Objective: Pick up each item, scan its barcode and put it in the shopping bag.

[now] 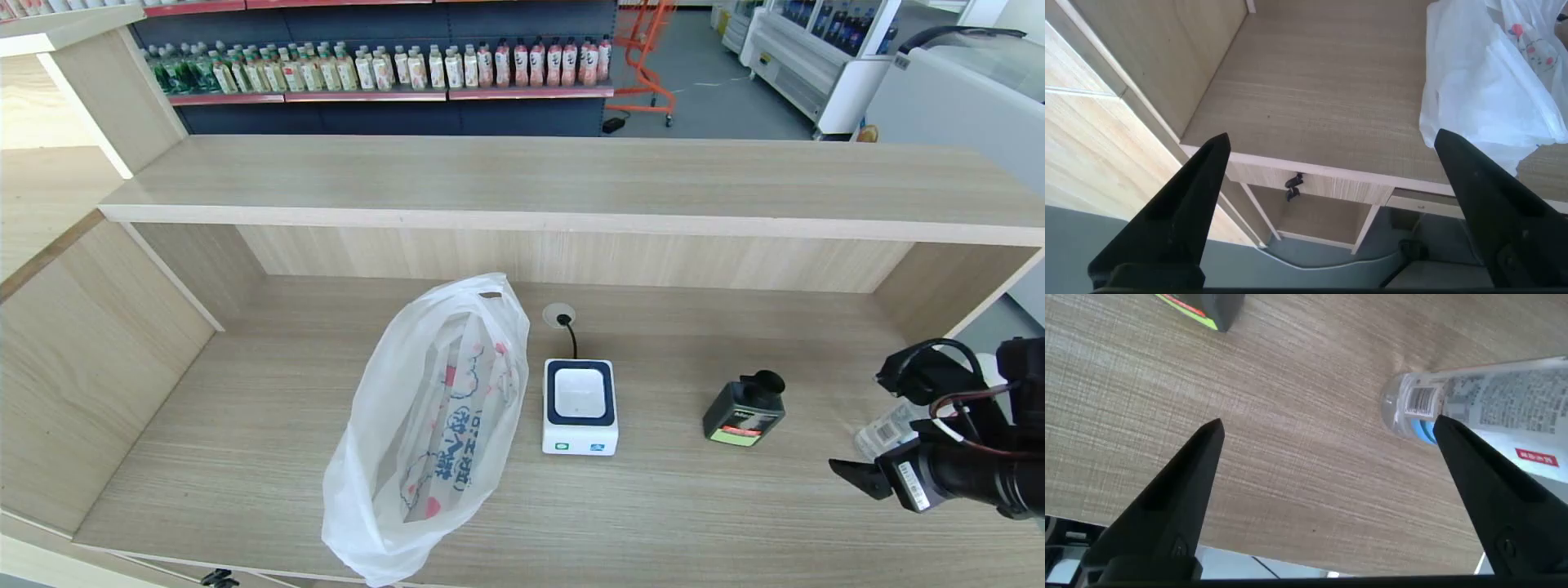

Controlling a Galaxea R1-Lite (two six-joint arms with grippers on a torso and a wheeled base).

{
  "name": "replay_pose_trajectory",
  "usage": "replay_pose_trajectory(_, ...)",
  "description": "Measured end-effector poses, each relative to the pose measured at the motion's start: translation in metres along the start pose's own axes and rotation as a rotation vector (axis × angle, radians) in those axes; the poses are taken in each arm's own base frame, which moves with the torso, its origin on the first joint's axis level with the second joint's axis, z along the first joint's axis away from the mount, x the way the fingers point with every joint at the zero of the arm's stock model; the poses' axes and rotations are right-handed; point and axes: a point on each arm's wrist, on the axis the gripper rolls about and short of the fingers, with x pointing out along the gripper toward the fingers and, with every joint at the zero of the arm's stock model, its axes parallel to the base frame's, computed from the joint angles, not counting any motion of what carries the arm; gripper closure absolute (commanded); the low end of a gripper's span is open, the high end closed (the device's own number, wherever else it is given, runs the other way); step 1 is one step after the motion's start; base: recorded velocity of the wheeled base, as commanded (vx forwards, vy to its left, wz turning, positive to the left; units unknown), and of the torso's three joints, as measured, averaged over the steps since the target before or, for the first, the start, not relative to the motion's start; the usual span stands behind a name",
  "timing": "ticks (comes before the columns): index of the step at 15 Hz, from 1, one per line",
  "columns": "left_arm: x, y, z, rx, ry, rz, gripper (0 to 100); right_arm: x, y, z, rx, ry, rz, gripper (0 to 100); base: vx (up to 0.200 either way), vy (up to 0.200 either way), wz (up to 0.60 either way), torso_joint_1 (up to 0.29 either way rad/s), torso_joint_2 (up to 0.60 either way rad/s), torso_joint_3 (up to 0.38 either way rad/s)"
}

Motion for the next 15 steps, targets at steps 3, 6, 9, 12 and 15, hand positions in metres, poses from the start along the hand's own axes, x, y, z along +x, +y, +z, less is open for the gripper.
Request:
replay_pose_trajectory(3,0.0,0.0,0.0,0.0,0.0,0.0,0,0.027,0.014,0.015,-0.055,-0.105,0.104,0,0.0,0.0,0.0,0.0,0.0,0.0)
replay_pose_trajectory(6,0.0,0.0,0.0,0.0,0.0,0.0,0,0.042,0.027,0.026,-0.107,-0.129,0.191,0,0.0,0.0,0.0,0.0,0.0,0.0)
replay_pose_trajectory(9,0.0,0.0,0.0,0.0,0.0,0.0,0,0.053,0.037,0.037,-0.146,-0.147,0.223,0,0.0,0.0,0.0,0.0,0.0,0.0)
replay_pose_trajectory(12,0.0,0.0,0.0,0.0,0.0,0.0,0,0.061,0.046,0.043,-0.167,-0.153,0.249,0,0.0,0.0,0.0,0.0,0.0,0.0)
replay_pose_trajectory(15,0.0,0.0,0.0,0.0,0.0,0.0,0,0.068,0.052,0.046,-0.178,-0.175,0.254,0,0.0,0.0,0.0,0.0,0.0,0.0)
